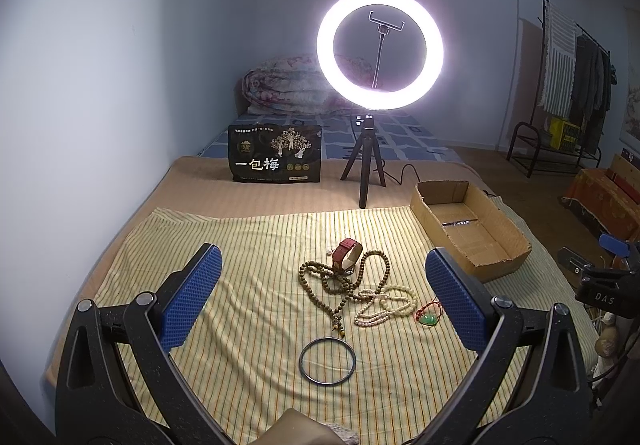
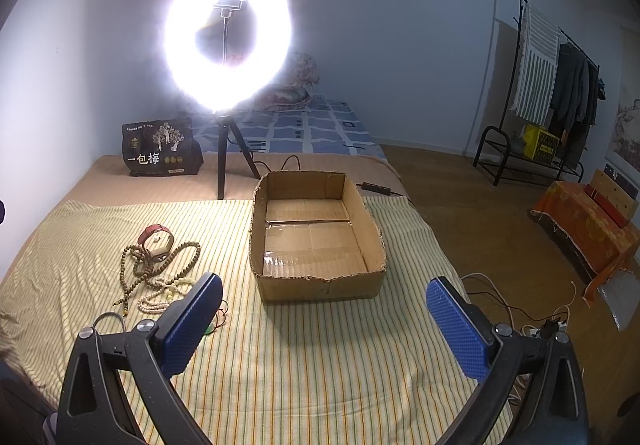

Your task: Organize jewelry

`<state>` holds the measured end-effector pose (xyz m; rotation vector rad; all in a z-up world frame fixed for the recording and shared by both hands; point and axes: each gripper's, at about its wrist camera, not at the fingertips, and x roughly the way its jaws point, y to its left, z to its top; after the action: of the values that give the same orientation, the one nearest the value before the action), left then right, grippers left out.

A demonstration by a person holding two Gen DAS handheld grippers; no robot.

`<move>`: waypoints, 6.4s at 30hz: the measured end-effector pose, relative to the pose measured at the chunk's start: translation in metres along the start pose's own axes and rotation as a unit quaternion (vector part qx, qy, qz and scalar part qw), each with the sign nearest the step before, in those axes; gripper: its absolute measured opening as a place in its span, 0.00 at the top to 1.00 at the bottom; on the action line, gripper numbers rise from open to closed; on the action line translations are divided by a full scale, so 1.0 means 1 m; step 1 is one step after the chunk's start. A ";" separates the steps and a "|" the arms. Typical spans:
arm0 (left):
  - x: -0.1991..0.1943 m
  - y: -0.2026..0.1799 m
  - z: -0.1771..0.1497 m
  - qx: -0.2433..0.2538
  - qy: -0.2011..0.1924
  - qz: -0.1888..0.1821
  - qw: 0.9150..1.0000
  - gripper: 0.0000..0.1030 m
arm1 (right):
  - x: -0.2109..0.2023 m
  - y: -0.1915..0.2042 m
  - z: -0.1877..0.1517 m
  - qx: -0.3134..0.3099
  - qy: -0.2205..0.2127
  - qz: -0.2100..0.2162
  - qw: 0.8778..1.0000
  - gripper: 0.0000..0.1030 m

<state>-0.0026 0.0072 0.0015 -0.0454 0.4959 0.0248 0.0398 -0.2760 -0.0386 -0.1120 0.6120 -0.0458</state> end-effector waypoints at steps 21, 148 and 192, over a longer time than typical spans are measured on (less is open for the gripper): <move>0.018 0.002 -0.009 -0.003 0.024 0.011 1.000 0.00 | 0.015 0.006 0.000 0.000 0.011 0.018 1.000 0.00; 0.147 0.001 -0.091 -0.011 0.197 -0.032 0.980 0.28 | 0.196 0.150 0.056 -0.128 0.102 0.279 0.946 0.41; 0.254 -0.191 0.009 0.026 0.153 -0.157 0.975 0.28 | 0.271 -0.037 0.097 -0.043 0.114 0.169 0.978 0.41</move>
<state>0.2316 -0.1803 -0.1039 -0.0770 0.7920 -0.3089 0.3172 -0.3246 -0.1098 -0.0862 0.8559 0.3017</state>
